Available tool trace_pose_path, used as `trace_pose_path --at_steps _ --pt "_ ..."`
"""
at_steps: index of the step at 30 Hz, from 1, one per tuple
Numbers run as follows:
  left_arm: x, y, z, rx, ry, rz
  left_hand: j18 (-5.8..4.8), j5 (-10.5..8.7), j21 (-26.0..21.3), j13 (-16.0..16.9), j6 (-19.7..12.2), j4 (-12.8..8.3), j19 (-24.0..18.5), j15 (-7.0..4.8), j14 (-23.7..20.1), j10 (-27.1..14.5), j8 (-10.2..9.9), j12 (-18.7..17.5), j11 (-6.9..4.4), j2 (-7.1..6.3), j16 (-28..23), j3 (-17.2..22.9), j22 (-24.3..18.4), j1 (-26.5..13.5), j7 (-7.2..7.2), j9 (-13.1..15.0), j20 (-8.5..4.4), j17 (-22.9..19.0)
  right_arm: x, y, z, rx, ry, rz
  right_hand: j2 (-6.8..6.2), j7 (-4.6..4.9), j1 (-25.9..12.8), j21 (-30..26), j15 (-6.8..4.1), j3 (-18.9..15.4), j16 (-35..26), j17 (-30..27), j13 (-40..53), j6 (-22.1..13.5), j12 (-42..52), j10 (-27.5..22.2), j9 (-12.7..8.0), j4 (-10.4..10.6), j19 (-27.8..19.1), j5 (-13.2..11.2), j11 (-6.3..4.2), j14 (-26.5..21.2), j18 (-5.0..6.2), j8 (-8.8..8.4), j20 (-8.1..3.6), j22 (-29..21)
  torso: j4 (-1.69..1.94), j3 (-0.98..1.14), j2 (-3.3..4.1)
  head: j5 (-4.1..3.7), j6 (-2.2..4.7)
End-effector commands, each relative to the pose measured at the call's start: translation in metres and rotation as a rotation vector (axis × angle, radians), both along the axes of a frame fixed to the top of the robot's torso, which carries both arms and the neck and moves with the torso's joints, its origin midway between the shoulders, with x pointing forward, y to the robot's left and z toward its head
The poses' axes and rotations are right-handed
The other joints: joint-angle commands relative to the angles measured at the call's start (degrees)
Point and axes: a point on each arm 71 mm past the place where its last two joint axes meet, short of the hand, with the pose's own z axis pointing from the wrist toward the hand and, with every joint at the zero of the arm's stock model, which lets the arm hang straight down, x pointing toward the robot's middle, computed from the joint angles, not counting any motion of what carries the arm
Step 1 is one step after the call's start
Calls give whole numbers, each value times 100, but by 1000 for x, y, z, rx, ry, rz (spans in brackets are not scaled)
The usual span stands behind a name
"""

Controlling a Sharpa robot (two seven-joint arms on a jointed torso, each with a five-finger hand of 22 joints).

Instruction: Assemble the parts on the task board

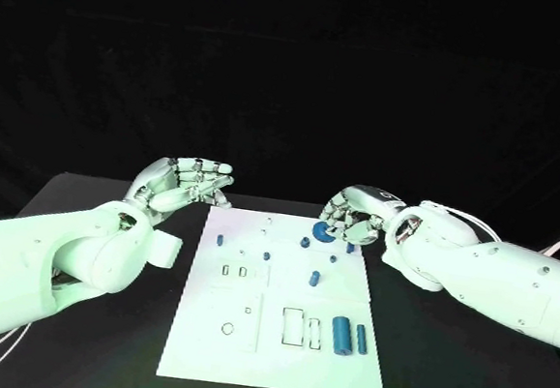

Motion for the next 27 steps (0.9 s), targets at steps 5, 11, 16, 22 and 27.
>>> trace_pose_path --at_steps 5,11,16,22,27 --pt "-10 -8 9 -12 -3 -49 128 35 565 99 53 -52 -187 -56 -177 139 -19 -27 -21 -17 663 220 426 -204 56 144 -147 399 2 14 1 -119 -62 -7 -304 2 -201 969 -49 167 1467 1128 231 64 7 245 286 173 17 113 -80 -1 -4 -21 -25 768 78 3 246 -53 30" --pt "-12 -10 12 -16 -5 -60 131 34 708 104 53 -61 -247 -58 -202 140 -22 -25 -21 -23 810 240 525 -229 56 162 -146 458 5 24 1 -155 -92 -17 -380 11 -261 1836 -31 271 2641 2259 244 34 8 73 414 280 239 89 -54 299 -99 -46 1 1758 124 7 342 -95 36" --pt "-13 -10 14 -18 -6 -64 132 34 769 105 47 -64 -277 -57 -216 131 -26 -28 -19 -24 870 248 568 -241 59 169 -145 479 5 30 1 -167 -100 -13 -405 14 -284 2216 -23 299 3007 2611 257 13 7 41 469 325 342 72 -47 387 -153 -56 10 2218 158 -5 412 -134 49" --pt "-12 -10 15 -17 -7 -62 131 35 794 105 43 -62 -292 -55 -225 123 -28 -30 -16 -24 894 251 587 -250 62 172 -143 486 6 35 -1 -184 -89 -7 -429 18 -303 2311 -15 301 3115 2704 259 -16 0 -2 495 353 342 48 -40 396 -162 -70 18 2332 184 -5 457 -164 70" --pt "-12 -10 15 -18 -8 -64 130 34 816 104 35 -63 -309 -51 -239 113 -33 -34 -12 -25 911 254 602 -255 67 173 -141 491 7 35 -2 -202 -81 -10 -444 20 -318 2359 -6 297 3177 2764 256 -35 -5 -50 510 372 334 40 -30 393 -169 -82 26 2396 203 -15 476 -193 64"
